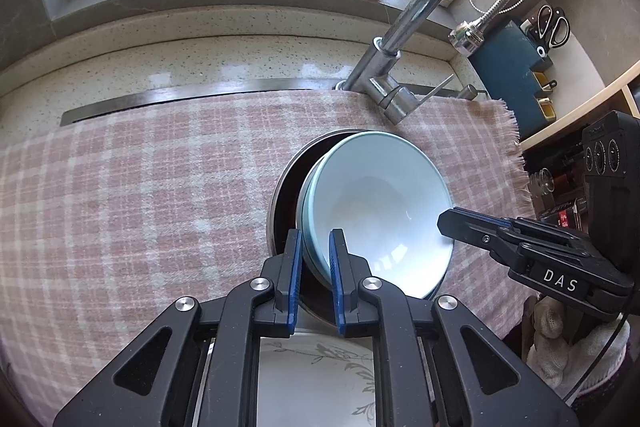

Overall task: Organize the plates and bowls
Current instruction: 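Lower the pale blue bowl into the steel bowls and open the right gripper, then close the right gripper on the rims of the nested bowl stack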

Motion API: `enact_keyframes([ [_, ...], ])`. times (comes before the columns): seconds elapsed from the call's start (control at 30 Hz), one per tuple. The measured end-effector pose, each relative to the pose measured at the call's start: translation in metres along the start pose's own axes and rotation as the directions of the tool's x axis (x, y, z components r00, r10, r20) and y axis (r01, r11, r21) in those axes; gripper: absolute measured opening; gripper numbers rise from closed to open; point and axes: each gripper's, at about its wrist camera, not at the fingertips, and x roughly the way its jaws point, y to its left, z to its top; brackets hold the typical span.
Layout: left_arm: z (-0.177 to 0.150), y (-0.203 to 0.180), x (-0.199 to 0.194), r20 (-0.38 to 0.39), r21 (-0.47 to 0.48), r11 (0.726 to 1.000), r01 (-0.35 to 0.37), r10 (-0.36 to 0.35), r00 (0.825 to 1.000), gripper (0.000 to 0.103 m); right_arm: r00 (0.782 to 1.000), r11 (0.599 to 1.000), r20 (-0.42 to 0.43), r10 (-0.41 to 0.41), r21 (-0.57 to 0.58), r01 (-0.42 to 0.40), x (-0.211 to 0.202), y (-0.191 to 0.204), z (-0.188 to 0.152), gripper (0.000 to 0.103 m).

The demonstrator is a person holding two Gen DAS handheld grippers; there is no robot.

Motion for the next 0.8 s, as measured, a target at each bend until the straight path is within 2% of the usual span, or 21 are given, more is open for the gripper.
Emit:
enact_keyframes([
  [0.07, -0.001, 0.002, -0.003, 0.006, 0.0, 1.0, 0.001, -0.001, 1.0, 0.024, 1.0, 1.0, 0.013, 0.003, -0.003, -0.003, -0.004, -0.001, 0.0, 0.031],
  [0.1, -0.001, 0.003, -0.005, 0.011, -0.001, 1.0, 0.003, -0.003, 1.0, 0.026, 1.0, 1.0, 0.022, 0.005, -0.004, -0.005, -0.007, -0.002, 0.0, 0.037],
  [0.13, -0.001, 0.004, -0.007, 0.016, -0.001, 1.0, 0.006, -0.006, 1.0, 0.027, 0.999, 1.0, 0.033, 0.011, -0.004, -0.011, -0.01, -0.003, -0.001, 0.039],
  [0.47, -0.009, 0.031, -0.027, 0.073, -0.079, 0.996, 0.031, -0.025, 0.997, 0.027, 0.991, 0.997, 0.121, 0.053, 0.056, -0.06, -0.034, -0.028, -0.008, 0.039],
  [0.7, -0.015, 0.041, -0.016, 0.053, -0.129, 0.991, 0.041, -0.034, 0.998, 0.027, 0.991, 0.988, 0.088, 0.1, 0.109, -0.109, -0.021, -0.048, -0.015, 0.039],
  [0.8, -0.016, 0.039, -0.011, 0.047, -0.132, 0.99, 0.055, -0.049, 0.998, 0.027, 0.988, 0.981, 0.073, 0.138, 0.125, -0.147, -0.013, -0.051, -0.016, 0.032],
])
